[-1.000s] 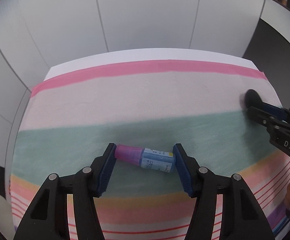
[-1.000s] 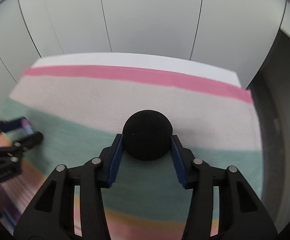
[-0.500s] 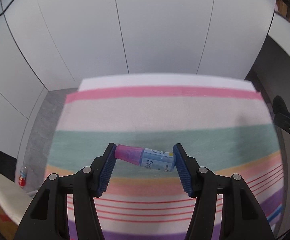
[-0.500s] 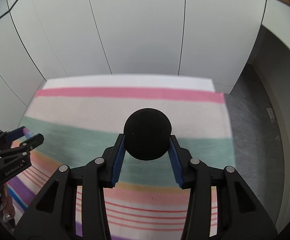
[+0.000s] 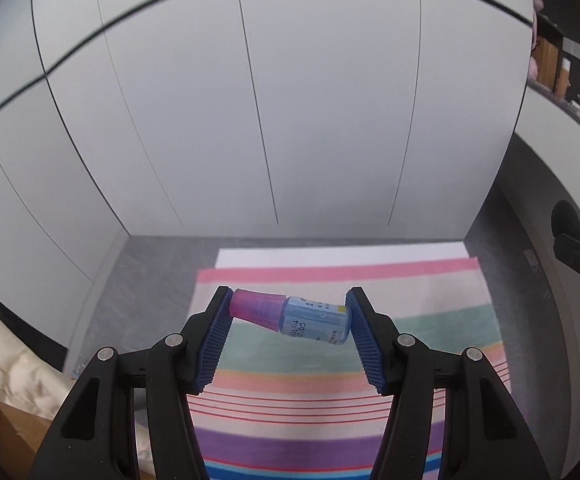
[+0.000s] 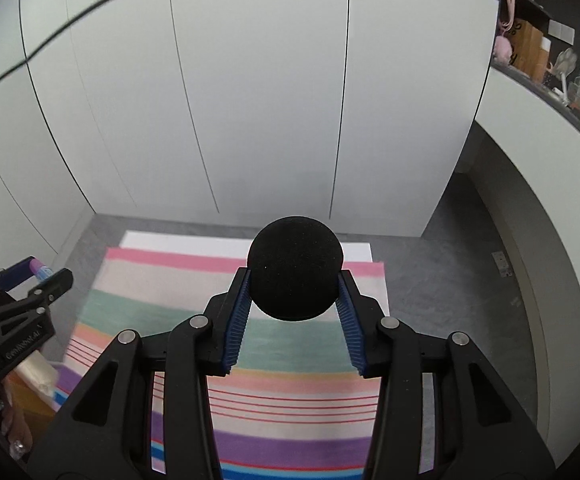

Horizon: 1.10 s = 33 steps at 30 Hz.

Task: Organize objects
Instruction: 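Carry the blue tube and black sponge in both tools over the cardboard box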

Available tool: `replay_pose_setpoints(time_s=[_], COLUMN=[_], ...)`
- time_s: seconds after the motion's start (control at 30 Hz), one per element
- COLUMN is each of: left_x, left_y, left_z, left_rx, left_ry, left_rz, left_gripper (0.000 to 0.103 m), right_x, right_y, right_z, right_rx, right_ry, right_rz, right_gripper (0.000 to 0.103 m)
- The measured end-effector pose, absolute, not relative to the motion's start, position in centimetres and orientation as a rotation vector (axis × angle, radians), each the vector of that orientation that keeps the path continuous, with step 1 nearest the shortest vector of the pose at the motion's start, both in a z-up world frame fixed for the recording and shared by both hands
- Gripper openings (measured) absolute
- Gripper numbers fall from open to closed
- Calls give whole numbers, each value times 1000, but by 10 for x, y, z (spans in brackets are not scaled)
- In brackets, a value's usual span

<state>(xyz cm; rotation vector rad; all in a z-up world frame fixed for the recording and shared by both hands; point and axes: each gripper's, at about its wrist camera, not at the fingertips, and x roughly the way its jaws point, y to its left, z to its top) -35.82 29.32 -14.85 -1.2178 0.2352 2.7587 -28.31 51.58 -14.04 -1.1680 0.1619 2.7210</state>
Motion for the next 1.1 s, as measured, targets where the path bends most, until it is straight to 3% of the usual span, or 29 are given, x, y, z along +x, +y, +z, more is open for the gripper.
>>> replay_pose_setpoints(time_s=[0.27,0.57,1.1], left_x=[-319,-286,-178], left_y=[284,272,216], left_z=[-73,-50,-88], left_rx=[-1092,-1068,-1203], left_ry=[208,212,178], left_rz=[2794,2798,2647], left_gripper=[59,59,59], right_x=[-241,-205,-77], right_y=[489,467,420], right_z=[-68,-38,-90], right_rx=[-1054,-1008,-1091], right_ry=[125,107,99], right_rz=[2798,2834,2842], right_gripper=[44,44,44])
